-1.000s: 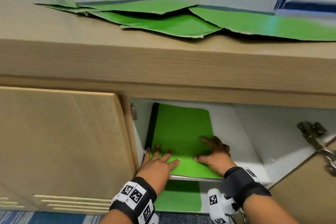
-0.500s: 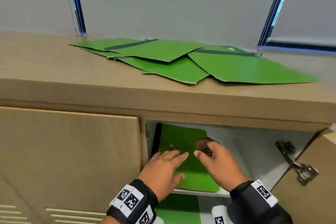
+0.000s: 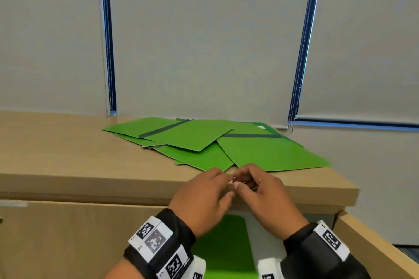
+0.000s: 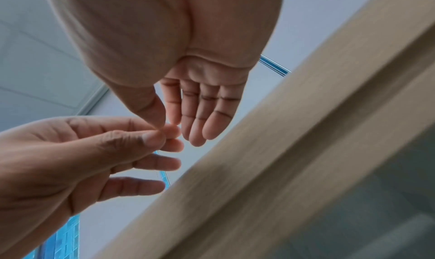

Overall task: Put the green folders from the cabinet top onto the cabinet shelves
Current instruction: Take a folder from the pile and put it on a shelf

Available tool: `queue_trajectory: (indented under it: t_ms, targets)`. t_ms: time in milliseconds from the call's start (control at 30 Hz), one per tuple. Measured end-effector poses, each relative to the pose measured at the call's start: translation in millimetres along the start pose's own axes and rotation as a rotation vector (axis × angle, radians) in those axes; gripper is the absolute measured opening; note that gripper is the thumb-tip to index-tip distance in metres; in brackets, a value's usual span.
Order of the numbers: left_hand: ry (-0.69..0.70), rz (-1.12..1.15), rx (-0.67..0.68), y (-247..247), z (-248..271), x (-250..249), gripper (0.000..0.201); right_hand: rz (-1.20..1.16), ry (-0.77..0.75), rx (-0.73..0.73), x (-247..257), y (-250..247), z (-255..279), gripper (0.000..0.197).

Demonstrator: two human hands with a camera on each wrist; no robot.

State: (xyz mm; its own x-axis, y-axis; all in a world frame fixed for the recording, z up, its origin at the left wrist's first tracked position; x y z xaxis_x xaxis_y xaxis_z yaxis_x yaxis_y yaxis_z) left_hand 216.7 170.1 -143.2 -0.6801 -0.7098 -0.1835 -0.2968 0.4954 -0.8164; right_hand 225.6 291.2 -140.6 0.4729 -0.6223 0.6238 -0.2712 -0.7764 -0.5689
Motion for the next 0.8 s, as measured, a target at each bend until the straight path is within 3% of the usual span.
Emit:
queue_trajectory:
  t_ms: [233,467,567,700,800]
  targets:
    - [-0.081,-0.052,0.003,-32.8,-47.4,21.7,0.044,0.056,0.024,-0.026,14.7,-17.1,-45.0,0.012]
    - [-0.427,-0.308,0.344,9.8,-87.9,104.2,0.060,-0.023,0.150,0.016,3.3,-16.6,-65.3,0.012]
    - [-0.575,-0.231,0.424,28.0,-82.2,127.8,0.082,-0.125,0.236,0.031,-3.6,-15.8,-66.3,0.011]
    - [-0.550,-0.315,0.393,26.8,-71.5,124.8,0.102,-0.197,0.307,0.057,-15.7,-10.9,-64.9,0.013]
    - [-0.526,-0.250,0.325,17.1,-59.4,110.5,0.099,-0.301,0.376,0.103,-24.3,1.8,-59.0,0.011]
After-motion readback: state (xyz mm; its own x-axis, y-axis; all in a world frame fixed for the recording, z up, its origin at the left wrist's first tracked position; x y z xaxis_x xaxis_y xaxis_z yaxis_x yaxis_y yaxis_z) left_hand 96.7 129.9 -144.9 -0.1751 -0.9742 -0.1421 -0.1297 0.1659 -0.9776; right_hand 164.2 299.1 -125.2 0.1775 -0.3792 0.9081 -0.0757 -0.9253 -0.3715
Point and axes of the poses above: each hand's wrist, its own z-axis away from the middle knuckle, its own y-axis out of the palm, x = y × z, the point moved 8 cm from there along -z, towards the middle knuckle, and after that the axes turned 3 degrees about z, right-handed, at the moved point
